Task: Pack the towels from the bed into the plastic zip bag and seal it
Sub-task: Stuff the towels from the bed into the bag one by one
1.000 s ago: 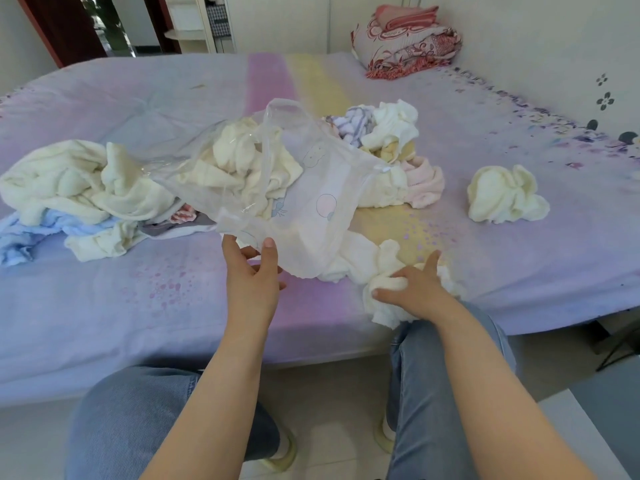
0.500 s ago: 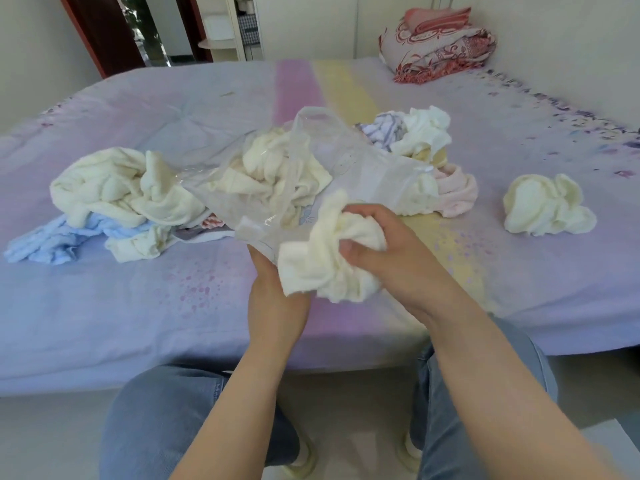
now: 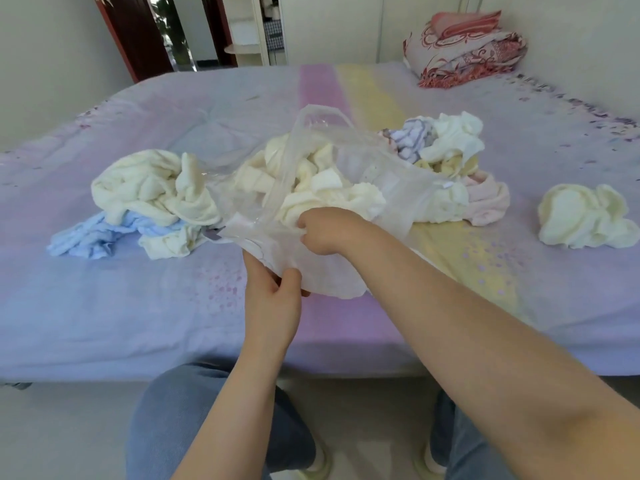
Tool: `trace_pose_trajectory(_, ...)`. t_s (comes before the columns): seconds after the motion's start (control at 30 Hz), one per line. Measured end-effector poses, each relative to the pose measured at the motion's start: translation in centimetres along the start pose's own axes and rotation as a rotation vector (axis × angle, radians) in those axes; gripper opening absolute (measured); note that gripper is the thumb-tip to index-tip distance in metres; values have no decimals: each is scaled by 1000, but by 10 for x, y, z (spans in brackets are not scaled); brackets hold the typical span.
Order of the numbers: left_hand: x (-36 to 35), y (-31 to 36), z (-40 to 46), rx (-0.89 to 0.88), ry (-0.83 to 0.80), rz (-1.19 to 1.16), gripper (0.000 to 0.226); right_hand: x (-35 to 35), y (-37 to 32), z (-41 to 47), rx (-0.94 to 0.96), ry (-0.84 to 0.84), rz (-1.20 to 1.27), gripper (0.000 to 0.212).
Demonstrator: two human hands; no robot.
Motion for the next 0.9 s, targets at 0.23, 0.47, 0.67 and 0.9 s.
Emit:
trace_pose_trajectory(0.23,27,2,9,20,67,-98,69,9,-13,61,-95,-37,-122,57)
trace_pose_trajectory(0.47,17,-1,13,24,35,-97,74,24,-22,-37,80,208,-50,23)
trace_pose_trajectory(0.67,-3,-21,1,98,96,-181,54,43,57,-155,215,982,540,18)
trace_pose_trajectory(0.9,-10,-23,9,103,59,-175,31,-45,185,-93,-396,660,782,43)
Point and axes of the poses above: each hand's wrist, its own z-axis towards the middle knuckle, its own x-axis out of the back of the hand, y = z × x, the point moved 9 cm from there along z, towards the middle knuckle, and after that the axes turned 4 degrees about z, right-handed, at the moved point
